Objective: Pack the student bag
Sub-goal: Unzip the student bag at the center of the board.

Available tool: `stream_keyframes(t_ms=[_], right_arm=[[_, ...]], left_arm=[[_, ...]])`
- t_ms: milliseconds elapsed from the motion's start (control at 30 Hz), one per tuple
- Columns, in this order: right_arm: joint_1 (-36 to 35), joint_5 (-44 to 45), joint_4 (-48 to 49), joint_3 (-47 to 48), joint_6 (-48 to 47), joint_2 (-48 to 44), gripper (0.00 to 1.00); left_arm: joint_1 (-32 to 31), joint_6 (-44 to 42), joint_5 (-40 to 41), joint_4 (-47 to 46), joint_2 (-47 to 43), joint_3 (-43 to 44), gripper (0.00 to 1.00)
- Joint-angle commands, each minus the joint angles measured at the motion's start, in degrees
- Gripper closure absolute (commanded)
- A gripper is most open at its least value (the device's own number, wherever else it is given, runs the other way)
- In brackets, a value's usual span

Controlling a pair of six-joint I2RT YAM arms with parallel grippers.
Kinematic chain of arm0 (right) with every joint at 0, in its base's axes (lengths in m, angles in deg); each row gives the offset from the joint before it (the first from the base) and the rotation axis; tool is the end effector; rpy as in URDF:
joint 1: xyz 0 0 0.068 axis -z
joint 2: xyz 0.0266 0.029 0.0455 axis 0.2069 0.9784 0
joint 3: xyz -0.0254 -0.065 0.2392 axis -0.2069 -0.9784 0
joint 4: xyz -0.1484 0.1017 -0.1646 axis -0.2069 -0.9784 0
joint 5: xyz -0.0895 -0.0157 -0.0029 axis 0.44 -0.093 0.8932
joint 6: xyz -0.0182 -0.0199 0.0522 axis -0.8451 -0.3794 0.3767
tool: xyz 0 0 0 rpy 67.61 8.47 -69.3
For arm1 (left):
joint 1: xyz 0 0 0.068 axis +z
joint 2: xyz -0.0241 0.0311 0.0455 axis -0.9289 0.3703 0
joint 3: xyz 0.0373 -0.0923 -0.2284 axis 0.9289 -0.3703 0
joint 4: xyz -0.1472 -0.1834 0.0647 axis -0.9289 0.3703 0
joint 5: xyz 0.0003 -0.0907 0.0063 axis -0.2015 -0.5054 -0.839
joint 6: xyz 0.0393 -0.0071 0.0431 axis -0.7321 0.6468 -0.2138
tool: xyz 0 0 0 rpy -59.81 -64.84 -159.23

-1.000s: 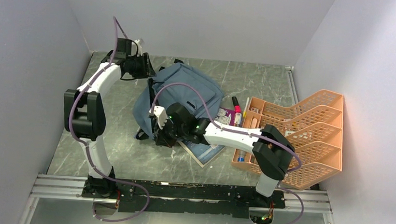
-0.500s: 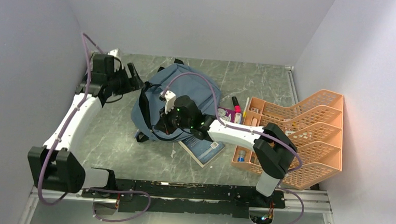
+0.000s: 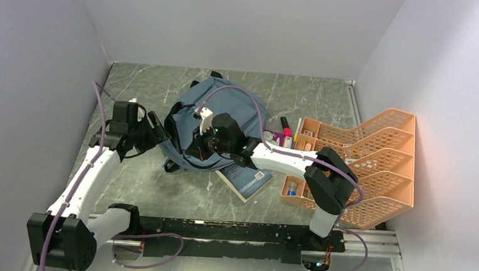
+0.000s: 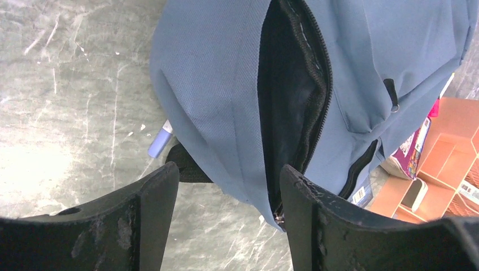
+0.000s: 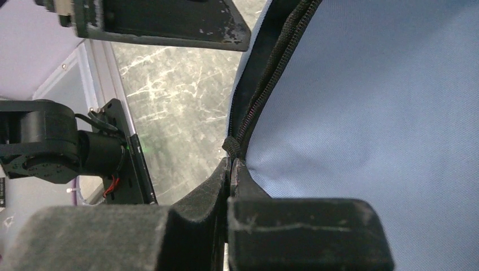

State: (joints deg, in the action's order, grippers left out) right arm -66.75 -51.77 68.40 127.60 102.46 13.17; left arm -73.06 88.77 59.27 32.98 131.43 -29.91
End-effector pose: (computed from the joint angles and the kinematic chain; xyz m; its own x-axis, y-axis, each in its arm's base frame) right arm 0.2117 0.3238 0.2195 -0.5231 -0.2152 -0.8247 -0.8185 0.3965 0.4157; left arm 0.2077 -0.0230 0.2438 -0.6942 -0.5246 -0.4929 -0.2894 0.8304 -0.4761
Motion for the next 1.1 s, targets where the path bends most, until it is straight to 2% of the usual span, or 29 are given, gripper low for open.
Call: stream_keyframes(t_ms=[0,233,267,300,500,600,900,1067], right_arm=[[0.3,-1.1,2.3,1.8,0.3,1.4,1.0],[0.2,-2.0,2.0,1.9,0.3,1.8,1.0],[0.2,-2.1,1.9,2.0,0.2,1.8,1.0],[0.2,-2.1,1.9,2.0,-0.1,1.8,1.0],[0.5,-1.9,1.1,2.5,-0.7,0.9,1.0],[0.6,-3.4,0.0,3.4,-1.3,0.5,1.0],[0.6,-10.1,-6.4,4.8,-6.0,-1.3,1.0],[0.6,-9.6,-9.9,2.4,-8.2,-3.7,1.0]], left_arm=[[0.4,2.4,0.2,-3.4,1.7,-1.3,0.31],[0.2,2.5,-1.9,-7.3,5.2,-2.0,0.33],[0.2,2.5,-2.5,-7.9,5.6,-2.3,0.37],[0.1,2.3,-3.5,-8.7,6.1,-2.5,0.46],[-0.5,1.1,-6.7,-11.0,9.3,-1.2,0.83],[-0.5,0.6,-7.0,-10.9,9.9,0.8,0.94],[-0.3,-1.3,-2.4,-11.2,14.7,11.7,0.95],[0.0,-2.4,-1.4,-11.9,20.3,18.2,0.95]])
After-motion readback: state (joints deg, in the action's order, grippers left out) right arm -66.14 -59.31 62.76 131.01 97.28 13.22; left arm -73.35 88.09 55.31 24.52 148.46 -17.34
